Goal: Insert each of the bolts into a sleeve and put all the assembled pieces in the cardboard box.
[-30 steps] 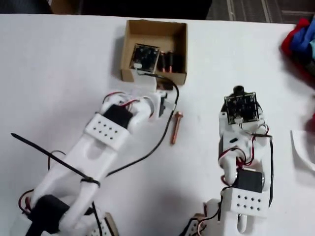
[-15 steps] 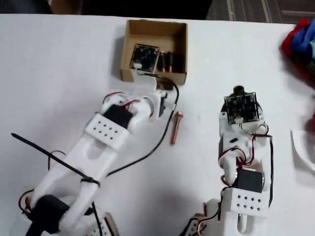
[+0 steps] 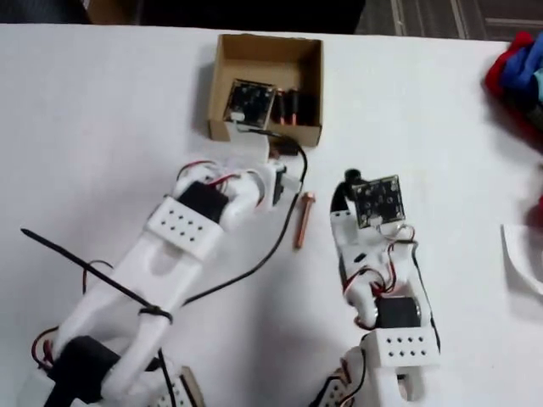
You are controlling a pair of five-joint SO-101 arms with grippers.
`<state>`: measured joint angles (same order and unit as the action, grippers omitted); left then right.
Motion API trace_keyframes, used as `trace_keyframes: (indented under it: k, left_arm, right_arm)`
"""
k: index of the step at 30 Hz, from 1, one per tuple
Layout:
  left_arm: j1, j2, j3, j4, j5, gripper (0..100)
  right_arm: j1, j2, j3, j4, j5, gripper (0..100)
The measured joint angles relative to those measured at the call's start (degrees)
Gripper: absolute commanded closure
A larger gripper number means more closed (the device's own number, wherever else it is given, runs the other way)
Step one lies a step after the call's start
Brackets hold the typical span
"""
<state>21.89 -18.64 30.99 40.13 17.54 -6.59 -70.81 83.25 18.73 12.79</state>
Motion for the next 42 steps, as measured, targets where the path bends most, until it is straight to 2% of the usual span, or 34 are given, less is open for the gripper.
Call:
trace_keyframes:
  k: [6, 9, 11, 13, 17, 19, 24, 28, 31, 38, 42]
  left_arm:
    - [0.0, -0.09, -0.7, -4.31, 0.0, 98]
    - [0.0, -0.09, -4.22, -5.01, 0.0, 98]
    - [0.26, -0.18, -5.98, -5.01, -1.14, 98]
    - [0.97, -0.35, -6.77, -4.66, -5.36, 98]
    - [1.14, -2.29, -6.68, -3.78, -14.51, 98]
    - [1.05, -4.4, -5.54, -5.63, -16.18, 98]
    - [1.76, -9.58, 3.43, -18.11, -13.1, 98]
    - [3.78, -15.03, 13.45, -31.47, -8.79, 98]
    - [5.19, -18.64, 20.66, -38.24, -8.09, 98]
    - [5.01, -19.43, 24.26, -41.49, -7.38, 98]
    - [5.01, -19.43, 22.59, -41.49, -7.38, 98]
  right_arm:
    - [-0.09, 0.0, 0.09, -0.88, -12.04, 97.6]
    - [-0.18, 0.0, 1.14, -5.01, -14.51, 97.4]
    - [-0.26, 0.09, 2.46, -8.62, -14.33, 97.4]
    - [-0.79, 0.0, 3.87, -12.48, -12.13, 97.4]
    - [-0.62, 0.0, 7.3, -16.97, -5.45, 97.4]
    - [-0.7, 0.0, 9.49, -18.73, -1.58, 97.5]
    - [-0.7, 0.0, 12.84, -28.4, 3.16, 97.5]
    - [-1.76, -0.09, 13.1, -34.37, 3.08, 97.5]
    - [-4.13, -0.09, 13.1, -35.25, 1.58, 97.5]
    - [-9.85, -0.09, 13.1, -35.43, -3.78, 97.6]
    - [-10.02, -0.09, 13.1, -35.43, -7.56, 97.6]
